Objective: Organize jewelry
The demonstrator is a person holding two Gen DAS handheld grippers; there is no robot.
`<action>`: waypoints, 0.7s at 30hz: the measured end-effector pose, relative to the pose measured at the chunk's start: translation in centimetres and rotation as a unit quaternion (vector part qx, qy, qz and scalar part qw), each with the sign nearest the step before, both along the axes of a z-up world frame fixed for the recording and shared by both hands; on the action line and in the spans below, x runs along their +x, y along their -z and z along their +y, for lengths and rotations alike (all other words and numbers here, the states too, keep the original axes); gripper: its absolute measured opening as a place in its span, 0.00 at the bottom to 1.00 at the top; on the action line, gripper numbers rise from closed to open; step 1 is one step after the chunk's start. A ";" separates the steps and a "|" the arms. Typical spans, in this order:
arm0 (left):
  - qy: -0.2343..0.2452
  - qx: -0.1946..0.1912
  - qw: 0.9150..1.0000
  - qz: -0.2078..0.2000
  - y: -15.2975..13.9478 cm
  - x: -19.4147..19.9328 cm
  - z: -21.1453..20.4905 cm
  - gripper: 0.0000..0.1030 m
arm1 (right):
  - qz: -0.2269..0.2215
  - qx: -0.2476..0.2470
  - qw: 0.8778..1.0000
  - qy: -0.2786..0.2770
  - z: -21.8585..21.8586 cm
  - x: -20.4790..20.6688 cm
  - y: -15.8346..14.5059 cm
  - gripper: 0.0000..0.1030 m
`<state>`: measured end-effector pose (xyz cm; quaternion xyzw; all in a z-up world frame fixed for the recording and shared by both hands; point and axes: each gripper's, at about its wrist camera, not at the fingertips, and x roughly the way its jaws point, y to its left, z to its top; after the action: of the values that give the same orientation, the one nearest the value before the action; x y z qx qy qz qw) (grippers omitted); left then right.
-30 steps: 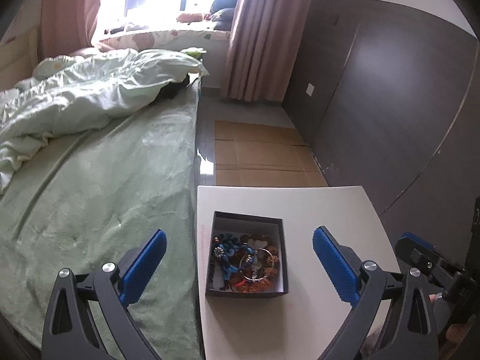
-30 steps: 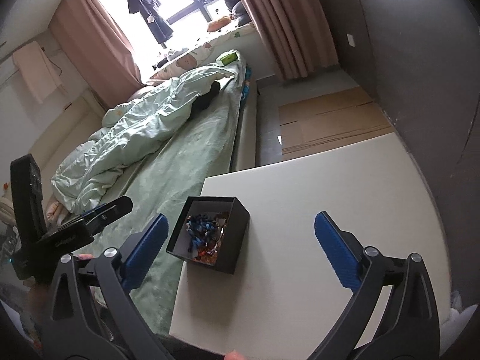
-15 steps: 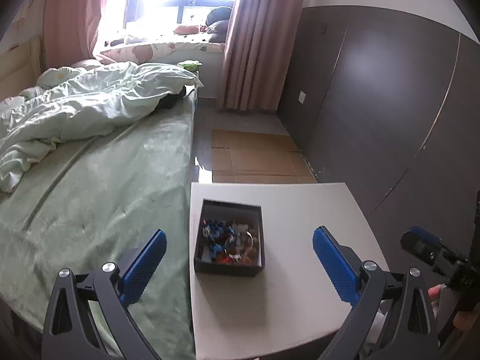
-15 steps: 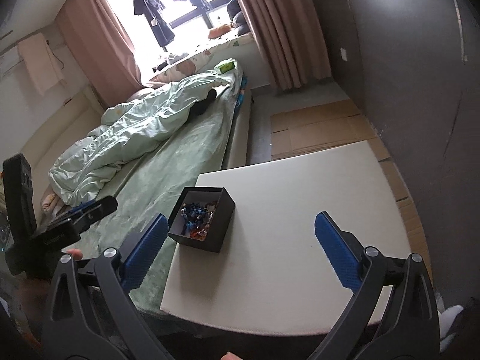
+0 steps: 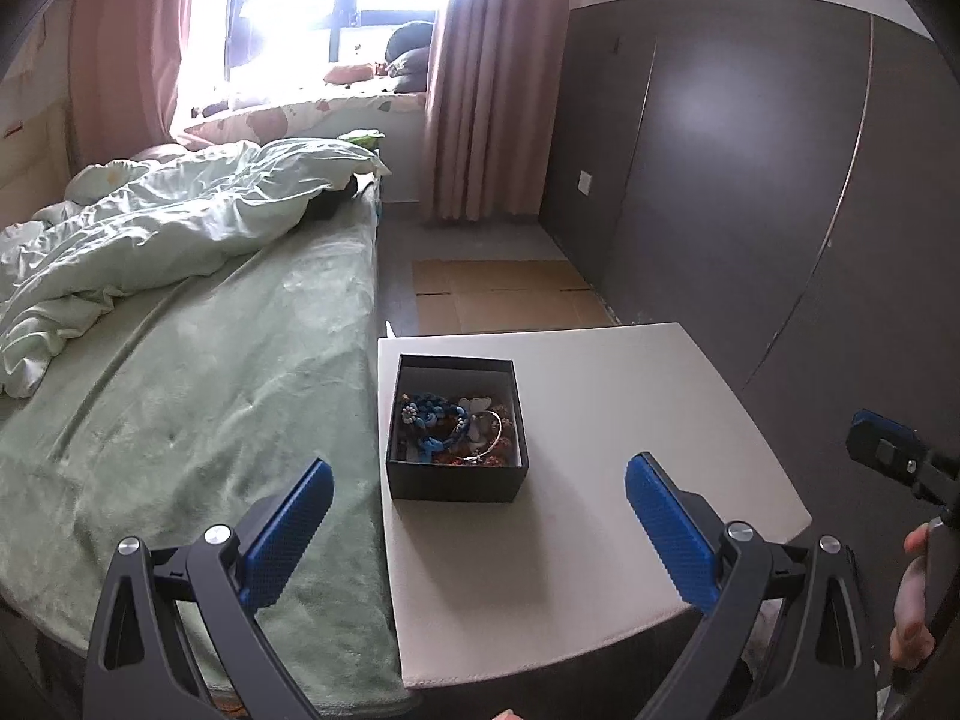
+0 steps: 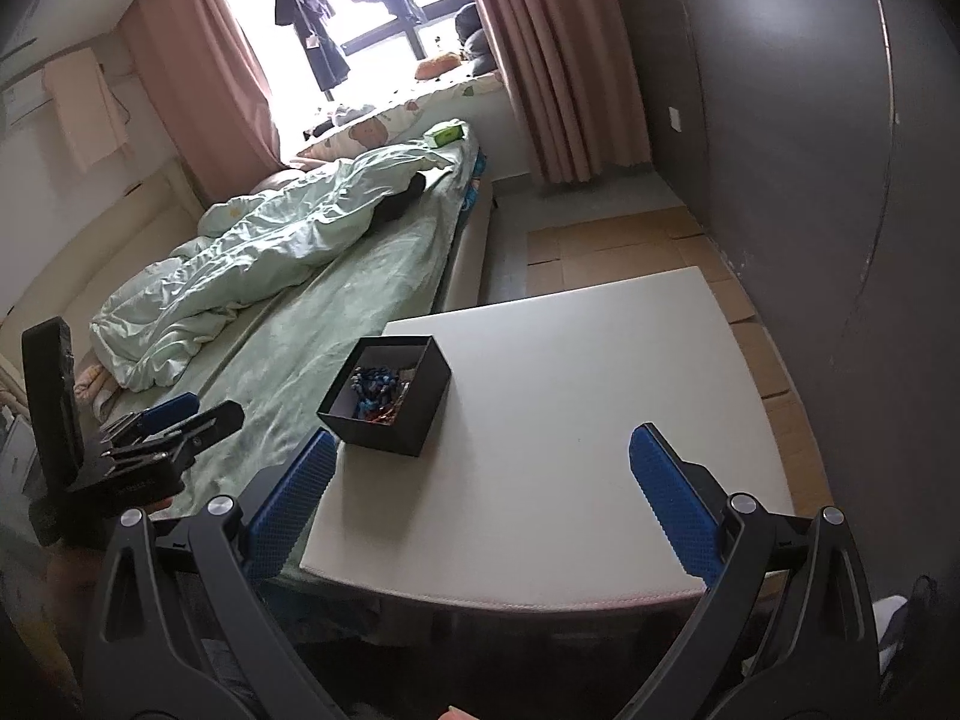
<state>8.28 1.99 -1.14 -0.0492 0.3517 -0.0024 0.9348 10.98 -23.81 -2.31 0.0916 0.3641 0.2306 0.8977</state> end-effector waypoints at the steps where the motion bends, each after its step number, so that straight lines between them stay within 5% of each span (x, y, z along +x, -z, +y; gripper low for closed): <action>1: 0.000 0.002 1.000 -0.003 0.0 -0.1 0.0 0.92 | 0.001 0.004 1.000 -0.003 0.1 -0.1 0.1 0.95; 21: -0.013 0.001 1.000 -0.023 0.4 -1.0 0.3 0.92 | -0.007 -0.005 1.000 -0.017 1.0 -0.4 1.1 0.95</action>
<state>7.32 2.29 -1.58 -0.0529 0.3295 0.0088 0.9426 10.59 -22.84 -3.41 0.0790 0.3607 0.2448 0.8965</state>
